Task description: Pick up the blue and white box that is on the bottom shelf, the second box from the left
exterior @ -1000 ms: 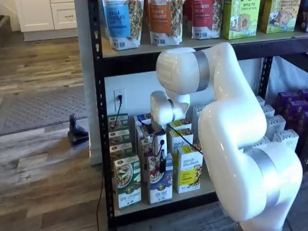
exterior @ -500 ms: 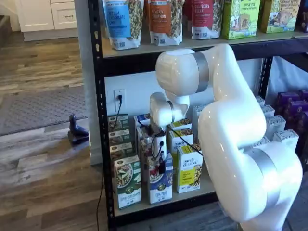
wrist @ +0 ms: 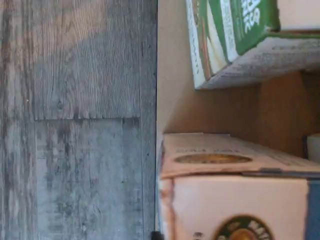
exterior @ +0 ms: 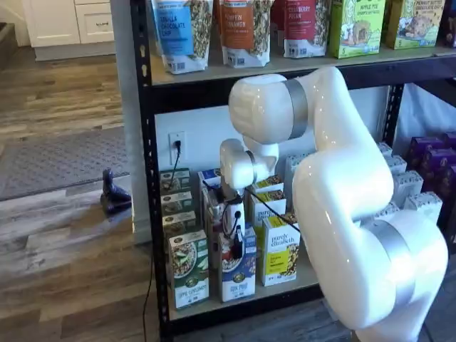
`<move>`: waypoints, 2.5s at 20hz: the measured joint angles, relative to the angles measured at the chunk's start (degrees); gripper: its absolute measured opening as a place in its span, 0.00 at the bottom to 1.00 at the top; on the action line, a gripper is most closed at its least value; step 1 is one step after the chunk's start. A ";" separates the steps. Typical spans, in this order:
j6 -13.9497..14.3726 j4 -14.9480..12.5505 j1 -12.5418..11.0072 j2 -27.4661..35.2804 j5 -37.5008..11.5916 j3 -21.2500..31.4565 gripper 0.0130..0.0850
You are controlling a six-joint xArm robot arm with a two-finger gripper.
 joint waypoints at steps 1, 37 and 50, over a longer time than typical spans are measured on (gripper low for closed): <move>0.18 -0.17 0.03 0.03 -0.11 0.01 0.67; 4.47 -3.77 1.13 -9.77 -4.46 14.74 0.44; 8.96 -7.59 2.05 -25.38 -11.21 34.72 0.44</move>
